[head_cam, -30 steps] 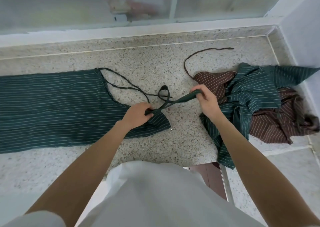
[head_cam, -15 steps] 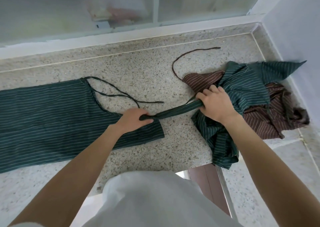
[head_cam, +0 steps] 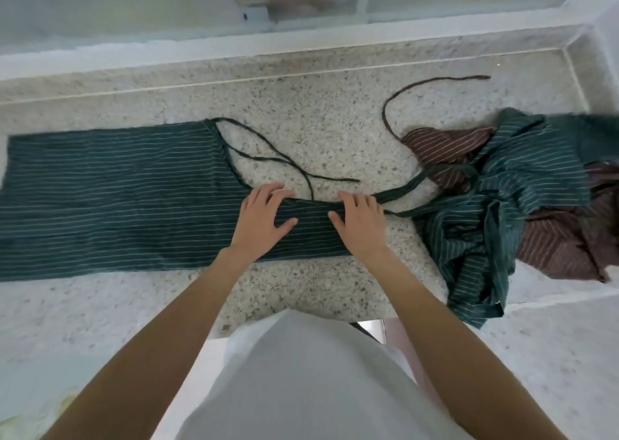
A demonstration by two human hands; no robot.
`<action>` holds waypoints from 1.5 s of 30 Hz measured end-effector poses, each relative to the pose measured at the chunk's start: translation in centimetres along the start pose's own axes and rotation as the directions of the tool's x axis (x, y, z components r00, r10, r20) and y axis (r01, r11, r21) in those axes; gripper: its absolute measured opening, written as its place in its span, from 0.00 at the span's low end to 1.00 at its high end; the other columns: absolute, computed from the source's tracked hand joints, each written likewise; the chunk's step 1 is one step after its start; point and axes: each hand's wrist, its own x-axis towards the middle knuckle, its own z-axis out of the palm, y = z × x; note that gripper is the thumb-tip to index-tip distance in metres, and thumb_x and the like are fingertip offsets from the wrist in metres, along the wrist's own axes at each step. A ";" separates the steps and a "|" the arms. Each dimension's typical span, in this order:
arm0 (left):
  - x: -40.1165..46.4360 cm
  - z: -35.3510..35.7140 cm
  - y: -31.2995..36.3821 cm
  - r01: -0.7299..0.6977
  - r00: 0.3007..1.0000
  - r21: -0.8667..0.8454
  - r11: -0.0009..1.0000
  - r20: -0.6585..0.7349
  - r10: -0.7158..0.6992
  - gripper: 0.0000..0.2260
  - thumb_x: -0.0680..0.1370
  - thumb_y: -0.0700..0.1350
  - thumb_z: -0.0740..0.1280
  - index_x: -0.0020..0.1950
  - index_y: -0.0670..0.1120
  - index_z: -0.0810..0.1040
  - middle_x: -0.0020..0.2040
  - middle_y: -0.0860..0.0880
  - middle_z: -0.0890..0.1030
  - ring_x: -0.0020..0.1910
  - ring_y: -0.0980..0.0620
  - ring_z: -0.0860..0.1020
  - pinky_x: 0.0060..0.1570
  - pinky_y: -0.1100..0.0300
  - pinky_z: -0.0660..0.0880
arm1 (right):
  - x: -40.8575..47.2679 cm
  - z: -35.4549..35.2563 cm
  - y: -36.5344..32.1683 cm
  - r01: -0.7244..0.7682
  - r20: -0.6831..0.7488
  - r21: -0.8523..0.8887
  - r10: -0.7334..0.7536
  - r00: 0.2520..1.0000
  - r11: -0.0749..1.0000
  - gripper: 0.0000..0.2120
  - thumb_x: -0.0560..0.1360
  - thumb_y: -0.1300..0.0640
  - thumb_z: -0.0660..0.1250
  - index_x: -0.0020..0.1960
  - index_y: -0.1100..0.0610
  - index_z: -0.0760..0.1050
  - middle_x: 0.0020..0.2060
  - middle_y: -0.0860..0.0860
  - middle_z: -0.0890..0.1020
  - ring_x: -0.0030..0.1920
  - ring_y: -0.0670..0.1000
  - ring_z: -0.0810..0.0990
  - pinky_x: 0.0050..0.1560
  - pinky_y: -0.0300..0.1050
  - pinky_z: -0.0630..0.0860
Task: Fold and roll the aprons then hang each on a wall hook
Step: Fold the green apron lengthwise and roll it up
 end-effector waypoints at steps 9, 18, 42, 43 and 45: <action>-8.2 -1.0 -6.0 0.072 0.973 0.039 0.997 0.218 -0.079 0.18 0.71 0.54 0.72 0.60 0.58 0.76 0.62 0.52 0.71 0.59 0.50 0.69 0.59 0.50 0.66 | -1.3 2.5 0.8 0.103 0.039 -0.096 -0.099 0.994 0.990 0.27 0.75 0.56 0.67 0.72 0.54 0.63 0.69 0.60 0.67 0.69 0.61 0.66 0.69 0.60 0.63; -10.0 -2.8 -7.4 0.191 0.982 -0.340 0.921 0.072 -0.177 0.12 0.77 0.45 0.65 0.61 0.50 0.76 0.64 0.55 0.73 0.64 0.58 0.69 0.65 0.54 0.67 | -3.5 4.3 -10.5 0.560 -0.084 0.057 -0.555 0.827 0.826 0.15 0.74 0.58 0.63 0.60 0.57 0.74 0.61 0.58 0.75 0.65 0.57 0.67 0.64 0.55 0.68; -22.6 -14.3 -26.4 0.328 0.943 0.142 0.934 0.001 -0.332 0.11 0.79 0.43 0.61 0.61 0.47 0.75 0.38 0.45 0.82 0.35 0.45 0.80 0.35 0.57 0.73 | -5.3 7.4 -21.8 0.539 0.235 -0.191 -0.495 0.836 0.820 0.13 0.70 0.56 0.72 0.53 0.58 0.77 0.48 0.51 0.81 0.46 0.54 0.80 0.44 0.46 0.78; -22.5 -14.5 -26.5 0.344 0.936 0.154 0.926 0.026 -0.351 0.10 0.80 0.45 0.60 0.60 0.48 0.73 0.35 0.47 0.81 0.32 0.46 0.78 0.32 0.57 0.71 | -4.9 6.8 -21.8 0.528 0.265 -0.148 -0.480 0.836 0.836 0.10 0.74 0.56 0.68 0.54 0.58 0.76 0.47 0.51 0.81 0.46 0.54 0.80 0.44 0.46 0.76; -22.1 -15.7 -26.6 0.322 0.945 0.138 0.936 0.008 -0.327 0.09 0.80 0.46 0.59 0.58 0.46 0.73 0.32 0.47 0.79 0.28 0.46 0.77 0.28 0.57 0.70 | -3.7 5.1 -22.1 0.424 0.337 -0.041 -0.387 0.858 0.905 0.09 0.80 0.54 0.59 0.56 0.56 0.70 0.42 0.50 0.78 0.41 0.54 0.78 0.39 0.47 0.72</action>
